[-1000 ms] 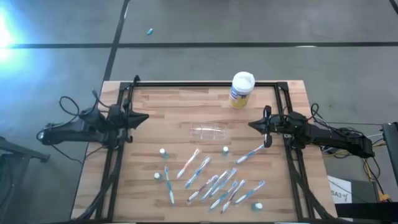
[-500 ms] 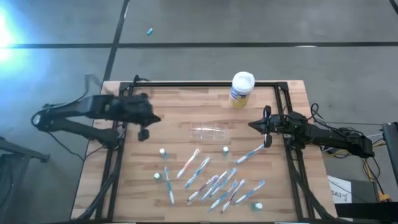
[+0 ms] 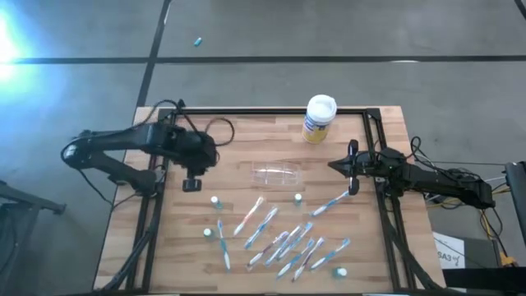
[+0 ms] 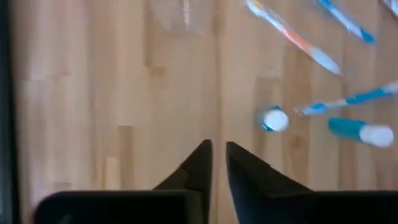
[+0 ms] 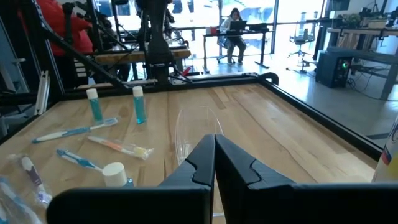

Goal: Pick & Place toothbrushing station
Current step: Put the blue mouthwash into the transparent organizer

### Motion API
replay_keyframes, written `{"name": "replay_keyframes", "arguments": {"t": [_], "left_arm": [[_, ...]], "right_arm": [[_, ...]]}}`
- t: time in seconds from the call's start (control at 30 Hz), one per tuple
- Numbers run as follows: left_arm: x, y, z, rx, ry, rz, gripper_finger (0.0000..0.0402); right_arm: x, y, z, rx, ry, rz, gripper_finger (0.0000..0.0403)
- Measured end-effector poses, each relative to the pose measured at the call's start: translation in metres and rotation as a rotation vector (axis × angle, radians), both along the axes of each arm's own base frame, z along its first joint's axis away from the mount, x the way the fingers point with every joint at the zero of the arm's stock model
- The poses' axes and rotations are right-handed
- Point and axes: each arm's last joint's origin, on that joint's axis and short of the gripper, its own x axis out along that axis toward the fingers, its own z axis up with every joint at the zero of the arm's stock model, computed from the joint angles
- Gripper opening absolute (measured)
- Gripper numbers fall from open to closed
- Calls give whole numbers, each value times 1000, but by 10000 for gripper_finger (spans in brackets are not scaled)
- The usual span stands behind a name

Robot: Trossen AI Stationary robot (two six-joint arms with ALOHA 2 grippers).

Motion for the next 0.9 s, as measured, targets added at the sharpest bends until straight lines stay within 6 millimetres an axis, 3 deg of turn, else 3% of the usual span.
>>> {"name": "replay_keyframes", "arguments": {"t": [0.2,0.37,0.6,0.9], "left_arm": [[13,-18,-25,-32,103,-98,141],[28,-35,-43,8,140,-188,183],[45,-53,-68,34,194,-306,191],[58,-60,-89,47,272,-371,191]], "right_arm": [[0,0,0,3,1,0,8],[0,0,0,4,1,0,8],[0,0,0,4,1,0,8],[0,0,0,1,2,0,8]]}}
